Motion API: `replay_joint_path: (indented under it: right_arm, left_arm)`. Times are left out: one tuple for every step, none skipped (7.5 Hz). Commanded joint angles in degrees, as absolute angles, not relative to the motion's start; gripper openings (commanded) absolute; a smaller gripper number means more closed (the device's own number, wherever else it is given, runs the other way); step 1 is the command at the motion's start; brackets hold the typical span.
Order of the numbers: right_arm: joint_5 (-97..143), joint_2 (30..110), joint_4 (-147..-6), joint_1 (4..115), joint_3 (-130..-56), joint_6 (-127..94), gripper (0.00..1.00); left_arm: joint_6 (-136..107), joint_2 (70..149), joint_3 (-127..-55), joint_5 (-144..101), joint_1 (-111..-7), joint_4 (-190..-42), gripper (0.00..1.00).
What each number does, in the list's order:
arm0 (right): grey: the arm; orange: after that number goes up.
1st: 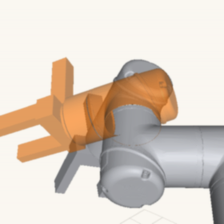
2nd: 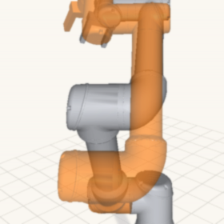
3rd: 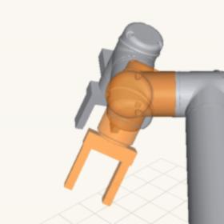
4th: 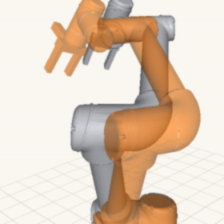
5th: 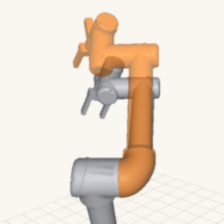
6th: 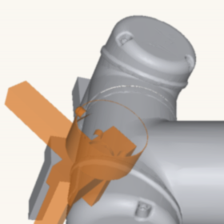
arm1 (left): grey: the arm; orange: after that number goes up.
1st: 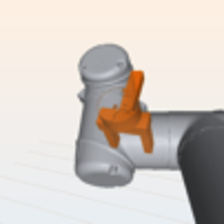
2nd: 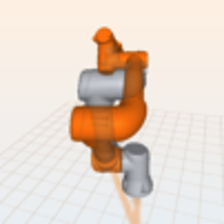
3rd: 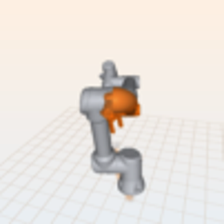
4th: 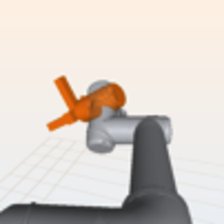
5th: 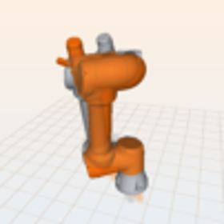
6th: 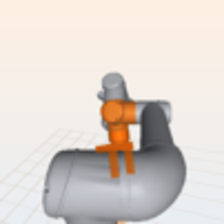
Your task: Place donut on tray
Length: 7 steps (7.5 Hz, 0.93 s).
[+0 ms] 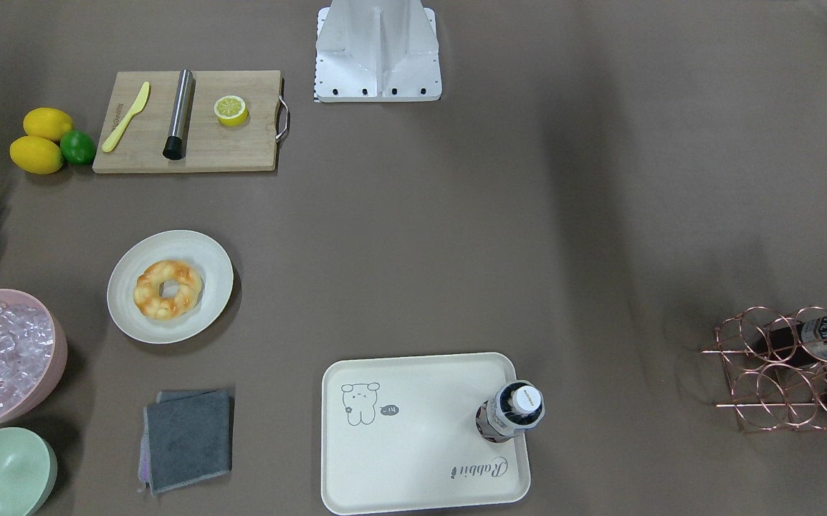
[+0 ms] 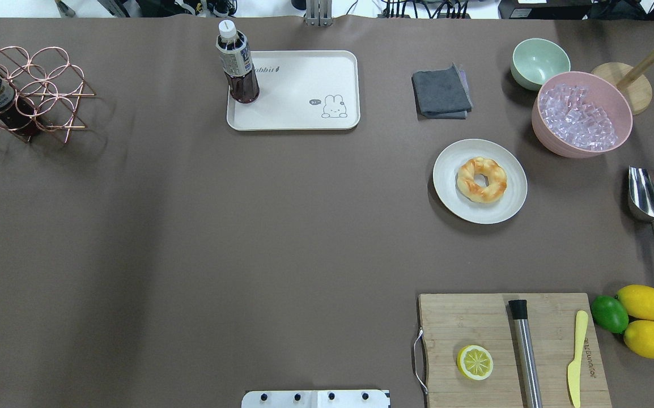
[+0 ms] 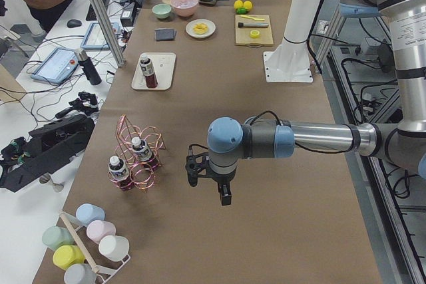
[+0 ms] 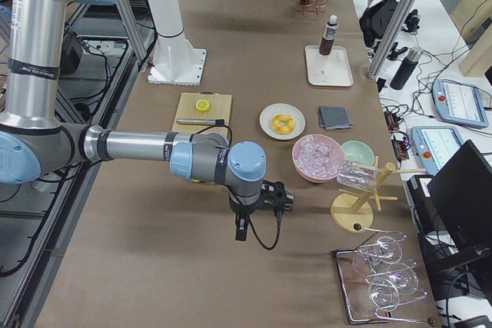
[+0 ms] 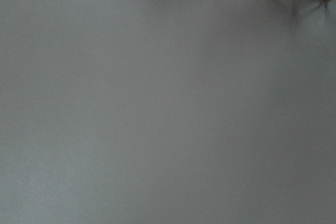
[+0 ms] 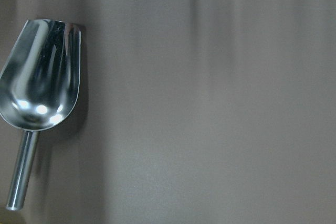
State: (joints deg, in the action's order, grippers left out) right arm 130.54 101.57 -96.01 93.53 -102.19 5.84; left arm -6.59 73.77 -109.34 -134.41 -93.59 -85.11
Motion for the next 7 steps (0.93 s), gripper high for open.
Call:
replay_joint_path:
  right_arm:
    - [130.8,101.8,-96.0,93.5,-102.2,5.8,1.0]
    - [130.7,101.7,-96.0,93.5,-102.2,5.8,1.0]
    - [130.8,101.7,-96.0,93.5,-102.2,5.8,1.0]
    - [131.0,101.7,-96.0,93.5,-102.2,5.8,1.0]
    - [131.0,101.7,-96.1,93.5,-102.2,5.8,1.0]
    - [131.0,101.7,-96.1,93.5,-102.4,5.8,1.0]
    - [131.0,101.7,-96.2,93.5,-102.1,5.8,1.0]
  left_arm:
    - [-6.6,73.7,-109.3,-134.5,-92.0,-85.1,0.98]
    - [-6.7,73.7,-109.3,-134.4,-92.0,-85.1,0.98]
    - [-6.6,73.7,-109.4,-134.3,-92.1,-85.2,0.98]
    - [-6.6,73.7,-109.6,-134.3,-92.1,-85.3,0.98]
    - [-6.6,73.7,-109.7,-134.4,-92.1,-85.3,0.98]
    - [-6.6,73.7,-109.9,-134.4,-92.1,-85.3,0.98]
    - [-6.6,73.7,-109.9,-134.3,-92.1,-85.3,0.98]
